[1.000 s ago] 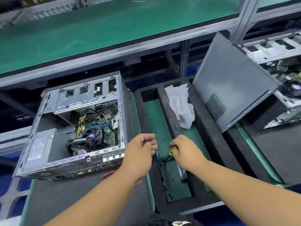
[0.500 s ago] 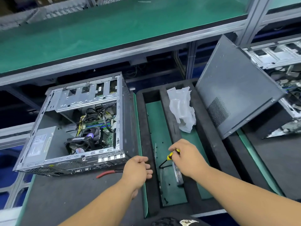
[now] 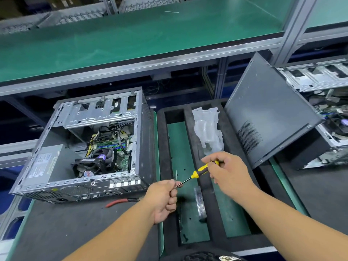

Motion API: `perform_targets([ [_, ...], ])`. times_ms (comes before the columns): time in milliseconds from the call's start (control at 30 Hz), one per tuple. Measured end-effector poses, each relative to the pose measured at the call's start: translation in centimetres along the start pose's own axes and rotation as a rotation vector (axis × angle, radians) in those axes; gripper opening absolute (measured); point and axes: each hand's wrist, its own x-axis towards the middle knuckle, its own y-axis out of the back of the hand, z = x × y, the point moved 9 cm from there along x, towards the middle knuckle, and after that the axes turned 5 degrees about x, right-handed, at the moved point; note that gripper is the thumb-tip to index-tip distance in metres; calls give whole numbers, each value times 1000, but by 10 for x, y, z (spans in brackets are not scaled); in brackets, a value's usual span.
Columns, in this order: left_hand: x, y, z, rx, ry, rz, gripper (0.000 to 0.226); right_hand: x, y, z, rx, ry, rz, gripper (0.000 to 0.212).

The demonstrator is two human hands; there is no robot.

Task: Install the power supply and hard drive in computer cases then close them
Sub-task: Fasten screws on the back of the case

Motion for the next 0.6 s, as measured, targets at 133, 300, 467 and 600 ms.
perform_targets([
  [133,-3,28,-13,131,2,179,34,7,8,8,-153,64,89,25],
  [300,-12,39,-18,123,-1,253,38,5,-52,33,-531,129,-213,23],
  [467,-19,51,-18,95,-10,273,22,4,-80,48,-723,139,-325,24],
  [600,-22,57,-23,75,-10,259,25,4,-72,52,-728,131,-316,24],
])
